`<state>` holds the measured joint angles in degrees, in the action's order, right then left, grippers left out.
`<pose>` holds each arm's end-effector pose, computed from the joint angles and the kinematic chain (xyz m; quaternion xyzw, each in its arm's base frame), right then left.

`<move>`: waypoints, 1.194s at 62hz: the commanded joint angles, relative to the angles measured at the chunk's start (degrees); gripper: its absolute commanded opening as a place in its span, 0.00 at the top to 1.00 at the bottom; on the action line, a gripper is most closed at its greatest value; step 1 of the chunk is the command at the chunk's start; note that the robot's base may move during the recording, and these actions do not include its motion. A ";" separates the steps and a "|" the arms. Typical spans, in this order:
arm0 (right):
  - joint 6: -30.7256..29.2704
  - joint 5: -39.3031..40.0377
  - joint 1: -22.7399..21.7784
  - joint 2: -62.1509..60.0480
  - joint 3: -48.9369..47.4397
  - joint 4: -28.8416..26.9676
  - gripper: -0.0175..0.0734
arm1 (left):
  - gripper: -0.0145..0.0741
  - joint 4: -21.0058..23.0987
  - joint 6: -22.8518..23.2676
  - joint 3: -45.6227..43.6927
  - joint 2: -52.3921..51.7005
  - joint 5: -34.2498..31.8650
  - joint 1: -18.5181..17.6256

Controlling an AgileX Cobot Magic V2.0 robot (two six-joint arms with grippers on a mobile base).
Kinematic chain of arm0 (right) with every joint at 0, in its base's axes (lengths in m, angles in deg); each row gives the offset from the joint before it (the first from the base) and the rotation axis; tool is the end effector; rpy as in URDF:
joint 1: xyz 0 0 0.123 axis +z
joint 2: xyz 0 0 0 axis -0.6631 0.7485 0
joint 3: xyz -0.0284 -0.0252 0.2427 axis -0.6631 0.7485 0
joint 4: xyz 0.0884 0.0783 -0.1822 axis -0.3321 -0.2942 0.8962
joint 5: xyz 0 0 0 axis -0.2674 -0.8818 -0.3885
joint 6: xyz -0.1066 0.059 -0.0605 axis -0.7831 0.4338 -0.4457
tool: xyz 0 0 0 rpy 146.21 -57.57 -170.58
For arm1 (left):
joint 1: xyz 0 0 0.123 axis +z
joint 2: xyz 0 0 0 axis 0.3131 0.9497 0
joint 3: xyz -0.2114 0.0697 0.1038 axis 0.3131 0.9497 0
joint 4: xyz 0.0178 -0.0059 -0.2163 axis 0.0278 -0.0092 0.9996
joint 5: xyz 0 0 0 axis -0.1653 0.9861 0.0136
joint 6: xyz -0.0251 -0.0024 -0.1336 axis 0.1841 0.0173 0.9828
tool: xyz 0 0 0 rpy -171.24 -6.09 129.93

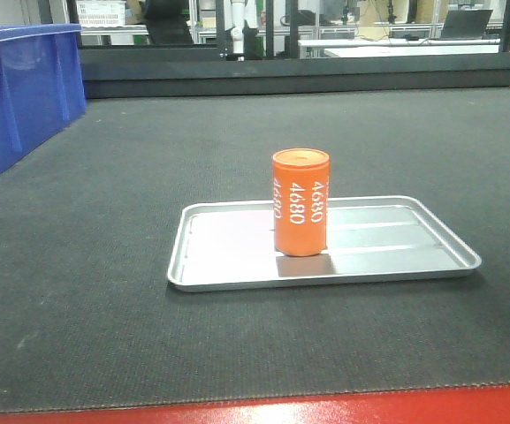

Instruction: Grab orange capacitor from left shelf to right conveyor

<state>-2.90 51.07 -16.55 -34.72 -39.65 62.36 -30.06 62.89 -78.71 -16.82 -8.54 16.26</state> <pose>0.1550 0.0709 0.3354 -0.1514 0.7663 0.1437 0.6076 0.1061 -0.0037 0.2051 0.0033 0.6868 -0.0214 0.7266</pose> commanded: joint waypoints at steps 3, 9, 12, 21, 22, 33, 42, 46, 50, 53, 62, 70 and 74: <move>-0.54 8.71 -5.71 -7.86 1.29 3.00 0.75 | 0.98 0.13 0.37 1.24 -0.38 -5.19 -0.11; -0.54 16.23 -10.34 -14.25 6.31 5.72 0.75 | 0.98 0.13 0.37 1.24 -0.38 -5.19 -0.11; -0.54 20.56 -12.36 -17.54 9.21 5.80 0.75 | 0.98 0.13 0.37 1.24 -0.38 -5.19 -0.11; -0.45 28.58 -17.37 -24.70 19.53 1.45 0.75 | 0.98 0.13 0.37 1.24 -0.38 -5.19 -0.11; -0.45 29.09 -17.65 -25.45 20.40 0.14 0.75 | 0.98 0.13 0.37 1.24 -0.38 -5.19 -0.11; -0.45 32.17 -21.59 -31.19 32.40 -5.84 0.75 | 0.98 0.13 0.37 1.24 -0.38 -5.19 -0.11; -0.50 34.72 -23.27 -34.93 38.17 -5.84 0.75 | 0.98 0.13 0.37 1.24 -0.38 -5.19 -0.11; -0.50 34.65 -23.27 -36.58 40.17 -5.84 0.75 | 0.98 0.13 0.37 1.24 -0.38 -5.19 -0.11; -0.50 34.56 -23.27 -37.53 42.09 -5.84 0.75 | 0.98 0.13 0.37 1.24 -0.38 -5.19 -0.11; -0.50 34.62 -23.27 -37.58 43.13 -5.84 0.75 | 0.98 0.13 0.37 1.24 -0.38 -5.19 -0.11; -0.50 33.64 -23.27 -37.58 43.59 -5.36 0.75 | 0.98 0.13 0.37 1.24 -0.38 -5.19 -0.11; -0.56 32.46 -23.27 -37.58 43.64 -4.42 0.75 | 0.98 0.13 0.37 1.24 -0.38 -5.19 -0.11; -0.50 32.11 -23.27 -37.96 43.64 -1.99 0.75 | 0.98 0.13 0.37 1.24 -0.38 -5.19 -0.11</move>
<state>-3.00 79.43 -39.51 -72.61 5.17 57.70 -30.06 62.89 -78.71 -16.82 -8.54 16.26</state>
